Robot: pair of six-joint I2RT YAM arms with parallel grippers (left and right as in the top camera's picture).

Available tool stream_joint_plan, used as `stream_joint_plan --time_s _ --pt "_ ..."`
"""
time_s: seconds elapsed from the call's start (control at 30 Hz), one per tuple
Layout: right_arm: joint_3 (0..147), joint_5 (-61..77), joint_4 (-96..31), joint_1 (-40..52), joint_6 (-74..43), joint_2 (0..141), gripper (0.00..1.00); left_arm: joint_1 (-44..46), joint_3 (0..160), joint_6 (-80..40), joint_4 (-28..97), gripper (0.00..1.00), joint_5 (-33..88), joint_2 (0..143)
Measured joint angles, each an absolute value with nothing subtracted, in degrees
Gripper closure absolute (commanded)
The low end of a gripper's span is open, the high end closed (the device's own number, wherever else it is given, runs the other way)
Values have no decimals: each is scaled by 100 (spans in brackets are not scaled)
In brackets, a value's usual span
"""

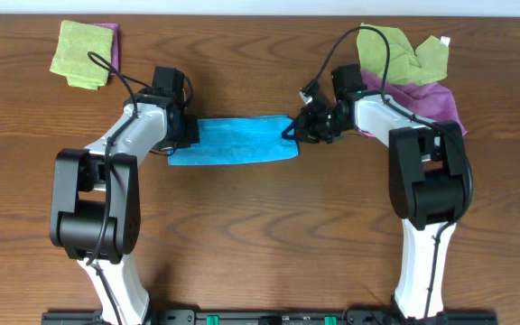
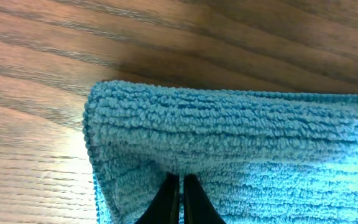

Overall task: Fold the cloth
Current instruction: 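Grasp the strip's right end with the right gripper, then fold the right end leftward onto the left end held by left gripper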

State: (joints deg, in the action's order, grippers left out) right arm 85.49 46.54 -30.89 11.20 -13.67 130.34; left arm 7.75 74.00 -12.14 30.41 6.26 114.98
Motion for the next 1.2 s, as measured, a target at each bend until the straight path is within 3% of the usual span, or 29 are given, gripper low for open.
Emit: stream_joint_plan --time_s 0.23,0.53,0.83,1.2 --pt "8978 4001 -3907 1256 -1339 12669 98 1052 7389 -1533 2862 94 899 11509" --pt "9225 3577 -4005 1776 -1343 11476 99 1857 7373 -1999 2375 94 1087 11574" --pt "9225 3262 -4344 1977 -1347 11417 98 1879 7334 -2421 2075 94 1518 11616" --pt "9225 886 -4659 2475 -1474 11417 98 1881 7319 -2598 2209 94 1828 11627"
